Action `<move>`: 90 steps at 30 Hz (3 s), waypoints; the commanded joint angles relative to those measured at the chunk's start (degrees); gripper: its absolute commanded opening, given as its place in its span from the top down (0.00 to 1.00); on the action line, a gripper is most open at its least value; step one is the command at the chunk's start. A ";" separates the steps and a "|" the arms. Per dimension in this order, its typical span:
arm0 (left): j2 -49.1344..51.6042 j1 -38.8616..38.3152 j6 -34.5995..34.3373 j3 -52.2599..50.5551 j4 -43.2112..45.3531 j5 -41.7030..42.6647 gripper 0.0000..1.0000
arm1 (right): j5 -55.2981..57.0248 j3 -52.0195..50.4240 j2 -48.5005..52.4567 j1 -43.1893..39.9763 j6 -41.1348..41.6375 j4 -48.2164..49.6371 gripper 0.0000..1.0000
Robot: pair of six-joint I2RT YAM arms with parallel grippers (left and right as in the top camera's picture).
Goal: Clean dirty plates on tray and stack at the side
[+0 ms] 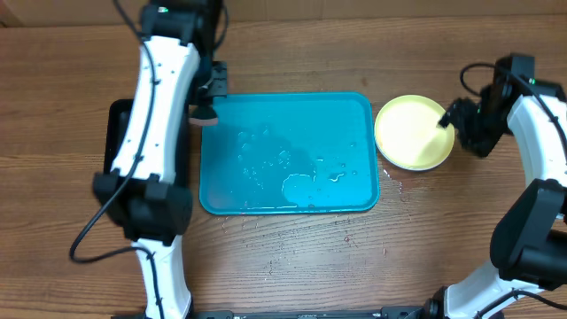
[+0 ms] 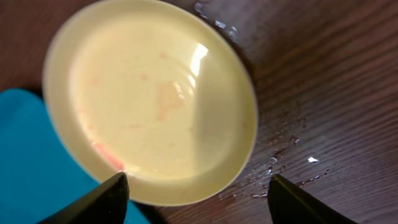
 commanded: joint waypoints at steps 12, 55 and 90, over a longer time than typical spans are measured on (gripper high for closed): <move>-27.36 16.11 4.85 -34.36 12.13 1.64 0.96 | -1.75 7.04 -2.38 12.61 -2.43 -0.31 0.10; -48.61 18.82 7.87 -48.68 24.98 12.70 0.00 | 5.20 7.10 -25.57 15.58 -8.24 -8.52 0.00; -48.92 18.82 7.87 -48.70 25.00 12.70 0.00 | 9.20 2.25 -47.06 16.57 -9.86 0.33 0.00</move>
